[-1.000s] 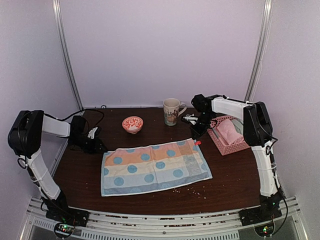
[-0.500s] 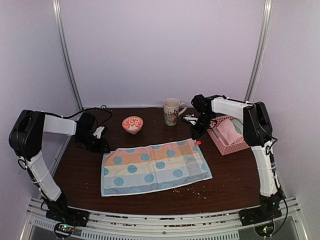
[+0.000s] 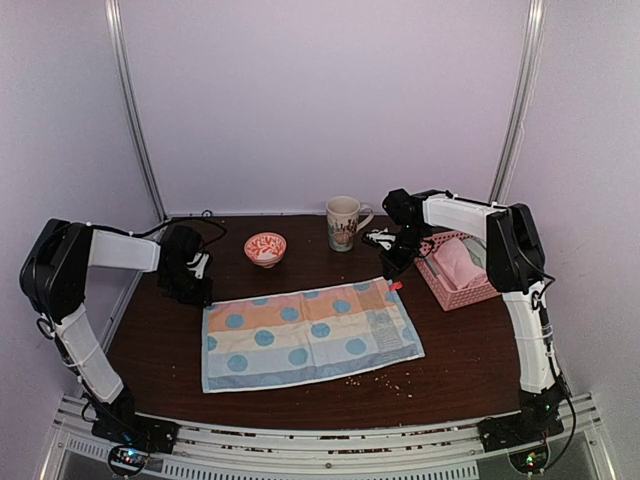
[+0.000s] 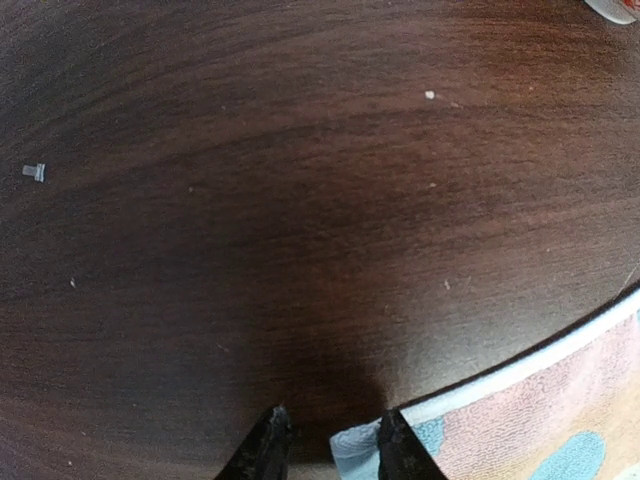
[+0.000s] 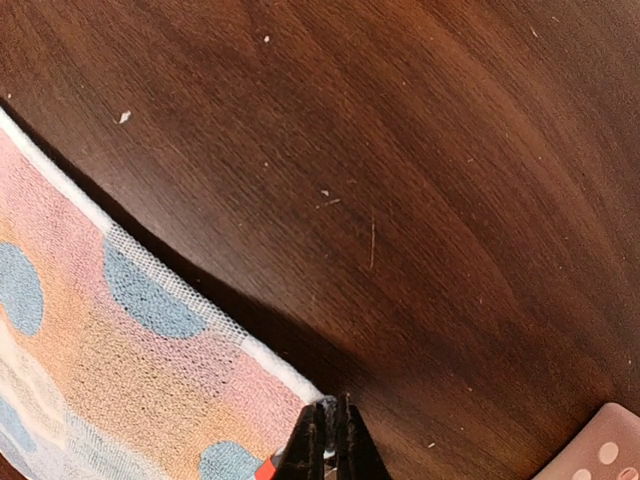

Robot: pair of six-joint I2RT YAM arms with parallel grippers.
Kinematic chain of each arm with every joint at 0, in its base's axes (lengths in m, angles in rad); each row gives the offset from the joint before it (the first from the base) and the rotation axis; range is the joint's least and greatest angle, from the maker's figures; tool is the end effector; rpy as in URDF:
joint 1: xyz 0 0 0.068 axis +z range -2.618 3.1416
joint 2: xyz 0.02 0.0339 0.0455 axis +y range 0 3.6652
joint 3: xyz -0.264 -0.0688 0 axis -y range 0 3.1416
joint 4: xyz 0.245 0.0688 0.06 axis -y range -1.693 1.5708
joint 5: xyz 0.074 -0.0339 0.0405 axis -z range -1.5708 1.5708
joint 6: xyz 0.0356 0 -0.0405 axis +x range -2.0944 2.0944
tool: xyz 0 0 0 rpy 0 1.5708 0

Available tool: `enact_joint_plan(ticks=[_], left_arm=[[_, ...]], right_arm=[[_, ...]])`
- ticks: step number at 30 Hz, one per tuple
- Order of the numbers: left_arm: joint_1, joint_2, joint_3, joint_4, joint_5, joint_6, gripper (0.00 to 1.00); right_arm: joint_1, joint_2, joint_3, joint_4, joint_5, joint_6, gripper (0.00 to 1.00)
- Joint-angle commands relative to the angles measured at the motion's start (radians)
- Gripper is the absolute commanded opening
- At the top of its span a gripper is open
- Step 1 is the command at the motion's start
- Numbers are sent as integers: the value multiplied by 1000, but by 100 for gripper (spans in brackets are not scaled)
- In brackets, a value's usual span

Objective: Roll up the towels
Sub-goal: Pick up the towel from the center of the board.

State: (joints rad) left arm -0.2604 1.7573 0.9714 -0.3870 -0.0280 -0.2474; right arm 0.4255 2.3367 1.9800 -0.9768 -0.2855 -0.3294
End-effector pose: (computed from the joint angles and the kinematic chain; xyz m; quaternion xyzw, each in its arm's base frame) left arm 0.3162 -0.0832 0.1410 0.0036 0.9802 -0.0364 0.1947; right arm 0.4321 0.2068 0.1693 -0.3779 0.9075 0.1467 0.1102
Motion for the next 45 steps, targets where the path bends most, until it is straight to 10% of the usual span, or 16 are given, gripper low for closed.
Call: enact_joint_plan(ticks=[1, 14, 22, 45], left_arm=[[-3, 18, -16, -115, -18, -35, 32], [-70, 79, 15, -226, -109, -118, 31], [-69, 126, 25, -216, -112, -147, 0], [-65, -237, 134, -112, -117, -100, 0]], right_arm=[[-4, 16, 35, -11, -4, 6, 4], [-4, 21, 45, -14, -2, 6, 3], [-7, 30, 49, -11, 26, 20, 3], [-55, -63, 152, 17, -53, -14, 0]])
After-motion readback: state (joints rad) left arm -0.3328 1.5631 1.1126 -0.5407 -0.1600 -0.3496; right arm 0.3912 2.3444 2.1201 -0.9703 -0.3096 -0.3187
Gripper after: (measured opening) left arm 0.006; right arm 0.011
